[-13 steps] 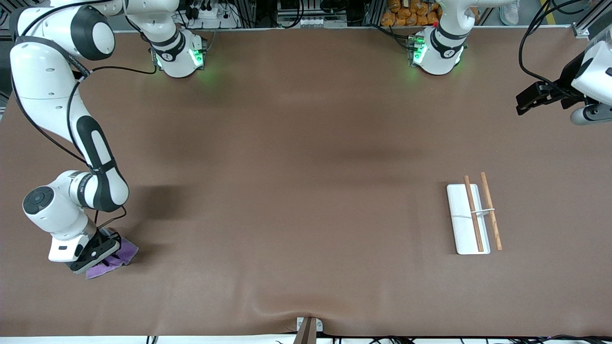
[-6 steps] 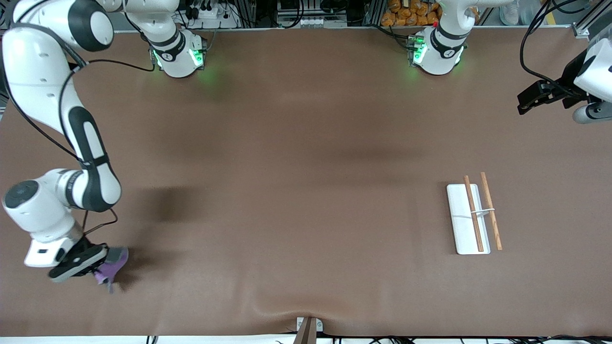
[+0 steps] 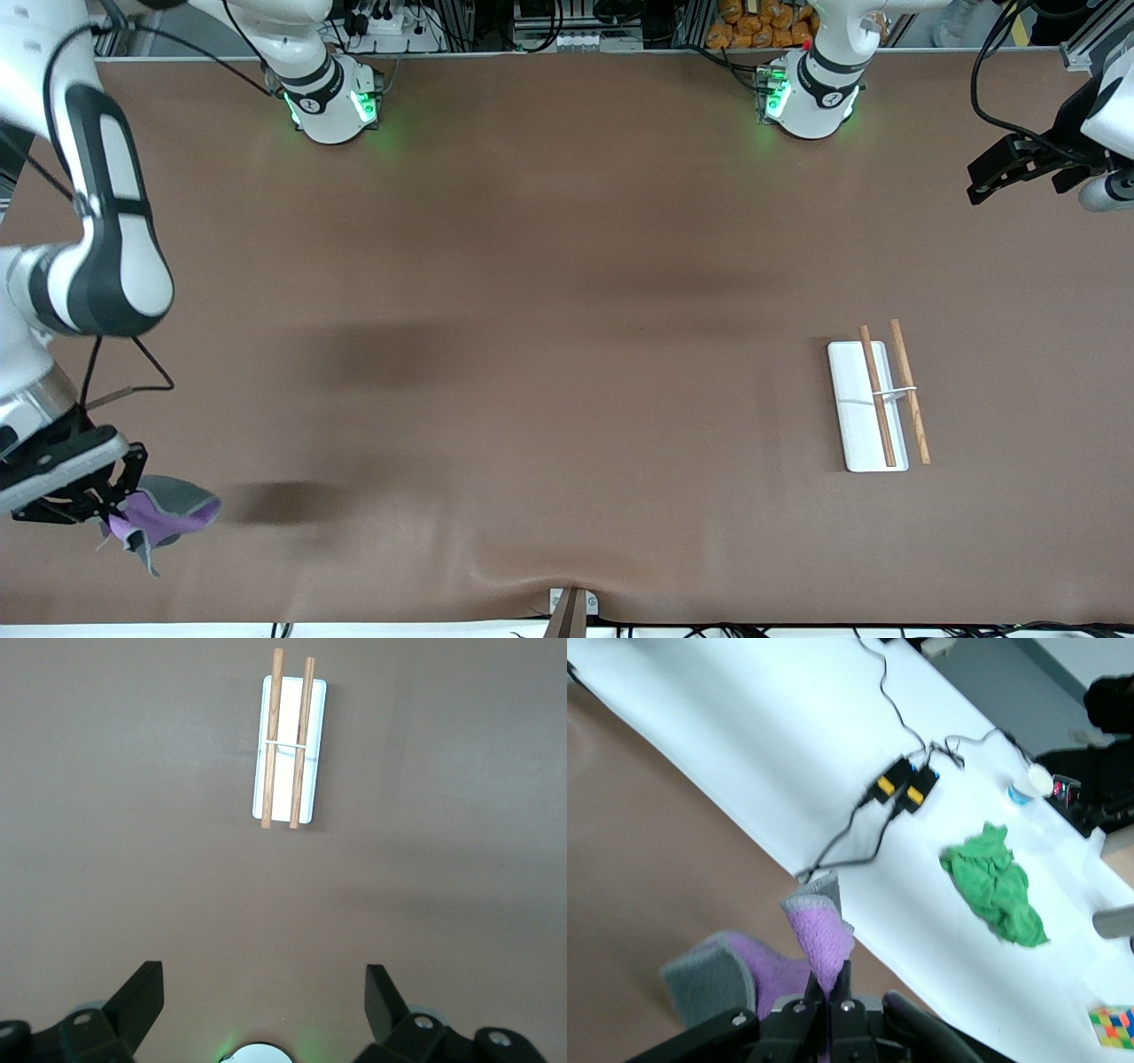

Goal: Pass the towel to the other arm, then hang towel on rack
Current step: 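Lift the towel with the right gripper while the left gripper approaches, then grasp the hanging towel with the left gripper beside the right gripper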

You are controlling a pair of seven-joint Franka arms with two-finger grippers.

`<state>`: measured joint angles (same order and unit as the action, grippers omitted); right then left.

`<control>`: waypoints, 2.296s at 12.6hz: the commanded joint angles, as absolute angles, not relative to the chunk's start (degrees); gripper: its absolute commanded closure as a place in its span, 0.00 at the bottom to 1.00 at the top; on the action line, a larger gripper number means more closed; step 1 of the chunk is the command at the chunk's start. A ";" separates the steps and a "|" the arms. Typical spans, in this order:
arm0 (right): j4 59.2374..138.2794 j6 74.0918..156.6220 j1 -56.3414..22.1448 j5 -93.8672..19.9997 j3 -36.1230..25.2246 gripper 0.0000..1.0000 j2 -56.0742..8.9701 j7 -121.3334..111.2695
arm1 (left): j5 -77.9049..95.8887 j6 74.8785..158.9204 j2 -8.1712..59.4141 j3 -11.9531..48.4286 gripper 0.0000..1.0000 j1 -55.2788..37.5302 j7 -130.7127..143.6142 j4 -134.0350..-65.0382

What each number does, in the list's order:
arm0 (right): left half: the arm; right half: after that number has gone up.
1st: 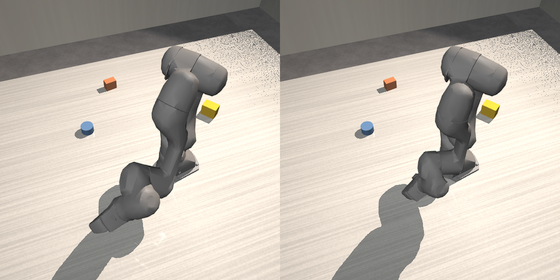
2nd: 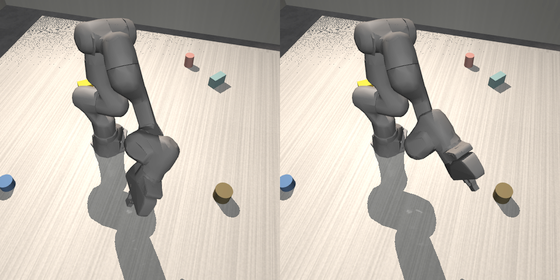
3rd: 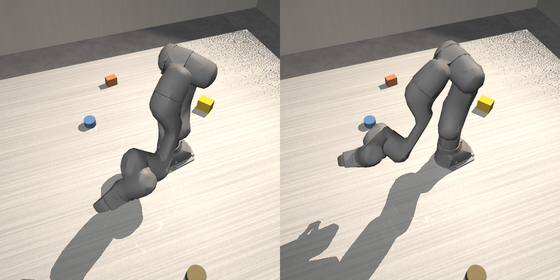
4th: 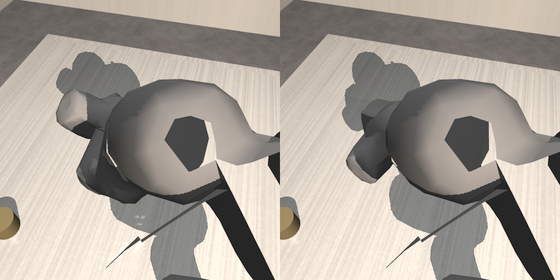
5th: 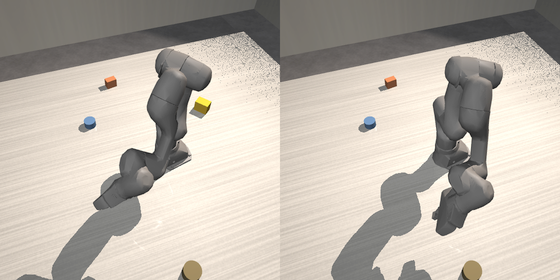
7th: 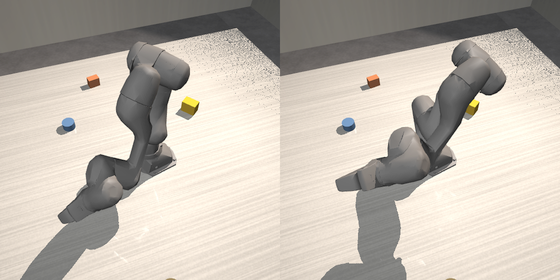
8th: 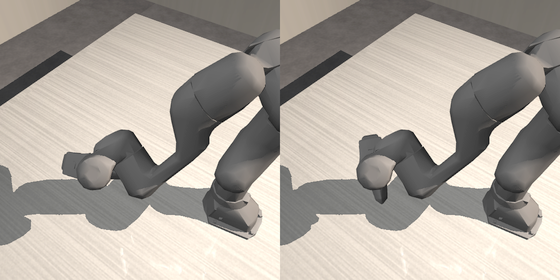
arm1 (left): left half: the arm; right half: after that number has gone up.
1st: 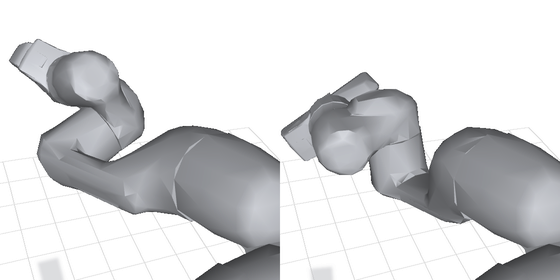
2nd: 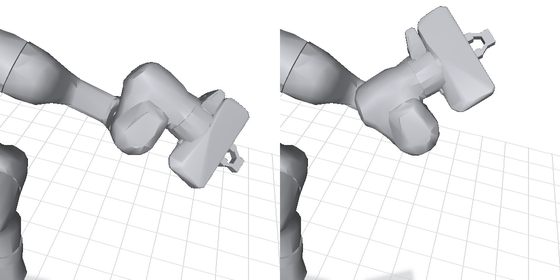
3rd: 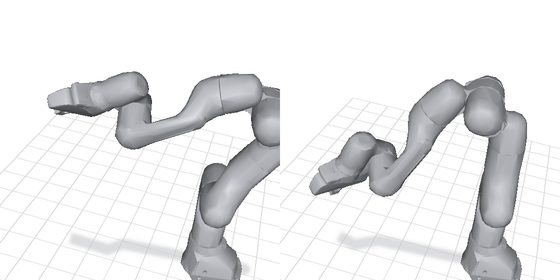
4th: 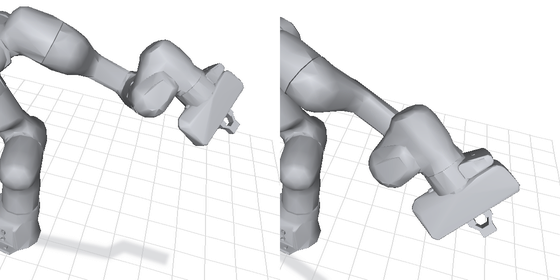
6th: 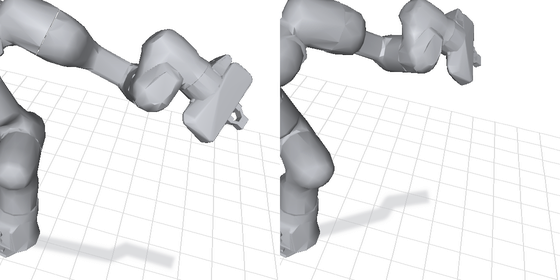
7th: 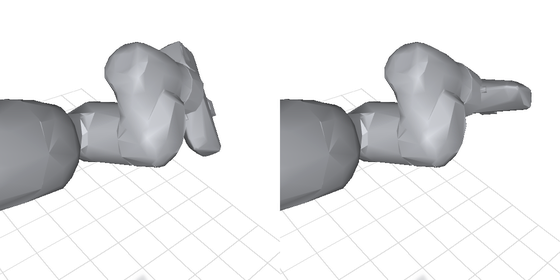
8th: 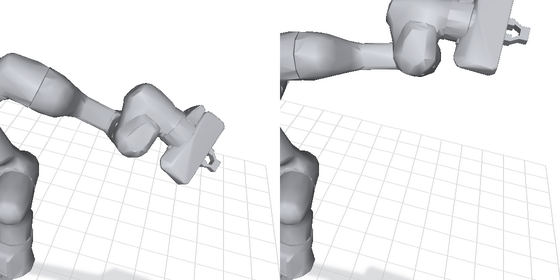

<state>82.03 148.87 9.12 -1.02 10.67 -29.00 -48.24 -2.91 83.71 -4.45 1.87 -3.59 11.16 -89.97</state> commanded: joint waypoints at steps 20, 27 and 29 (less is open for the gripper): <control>75.85 133.94 -32.93 0.26 15.82 1.00 -33.92 -29.38 | 19.94 104.24 17.04 3.69 0.00 -18.11 62.31 -86.57; 72.16 134.74 -38.50 -0.09 14.94 1.00 -35.51 -22.86 | 20.04 100.30 19.86 3.60 0.00 -17.23 72.51 -89.55; 71.90 134.74 -38.58 -0.09 15.12 1.00 -35.16 -21.10 | 20.13 98.53 19.86 3.34 0.00 -17.05 75.22 -89.91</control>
